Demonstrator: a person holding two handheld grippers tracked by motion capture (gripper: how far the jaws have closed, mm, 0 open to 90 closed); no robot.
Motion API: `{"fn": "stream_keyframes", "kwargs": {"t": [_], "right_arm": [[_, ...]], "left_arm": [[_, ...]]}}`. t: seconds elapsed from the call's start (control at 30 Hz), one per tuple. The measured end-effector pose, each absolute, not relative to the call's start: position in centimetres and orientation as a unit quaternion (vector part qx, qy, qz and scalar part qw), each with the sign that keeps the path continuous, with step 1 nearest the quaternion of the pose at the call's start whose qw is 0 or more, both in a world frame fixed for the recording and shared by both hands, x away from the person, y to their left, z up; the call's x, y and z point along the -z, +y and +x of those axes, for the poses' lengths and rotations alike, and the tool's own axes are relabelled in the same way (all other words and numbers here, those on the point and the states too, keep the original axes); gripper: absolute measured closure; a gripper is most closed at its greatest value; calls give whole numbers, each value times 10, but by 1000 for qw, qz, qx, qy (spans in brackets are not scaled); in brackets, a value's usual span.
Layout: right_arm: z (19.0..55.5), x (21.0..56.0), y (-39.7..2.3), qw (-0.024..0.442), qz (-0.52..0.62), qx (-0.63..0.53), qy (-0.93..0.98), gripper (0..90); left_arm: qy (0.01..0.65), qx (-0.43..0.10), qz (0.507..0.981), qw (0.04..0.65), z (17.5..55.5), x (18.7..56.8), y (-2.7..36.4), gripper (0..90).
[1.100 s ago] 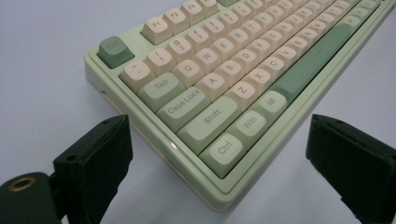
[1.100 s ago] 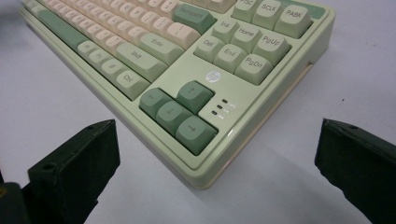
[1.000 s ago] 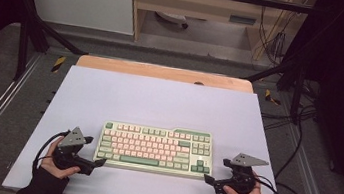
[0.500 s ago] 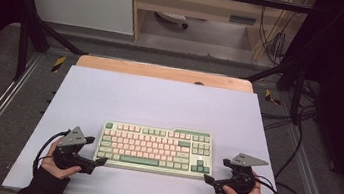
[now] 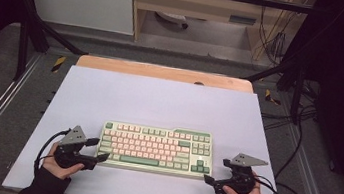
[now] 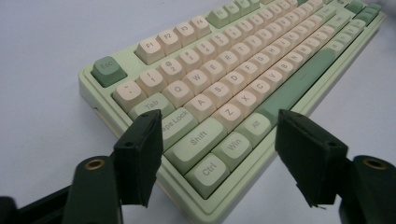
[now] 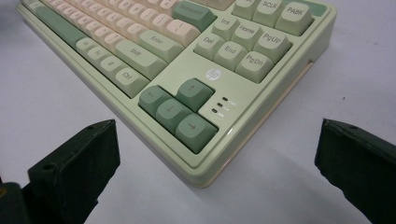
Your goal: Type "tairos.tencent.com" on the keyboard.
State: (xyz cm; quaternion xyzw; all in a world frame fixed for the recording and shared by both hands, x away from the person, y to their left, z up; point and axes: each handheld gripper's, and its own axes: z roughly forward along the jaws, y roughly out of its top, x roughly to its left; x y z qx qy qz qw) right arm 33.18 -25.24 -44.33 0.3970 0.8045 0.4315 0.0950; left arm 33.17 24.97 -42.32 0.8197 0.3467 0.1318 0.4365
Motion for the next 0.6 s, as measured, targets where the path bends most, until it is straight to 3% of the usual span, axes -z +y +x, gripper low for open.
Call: {"fn": "stream_keyframes", "kwargs": {"t": [0.6], "right_arm": [[332,444,-252,95,397,-431,804,6]], "left_arm": [[359,-127,810,446,330,418,243,634]]}}
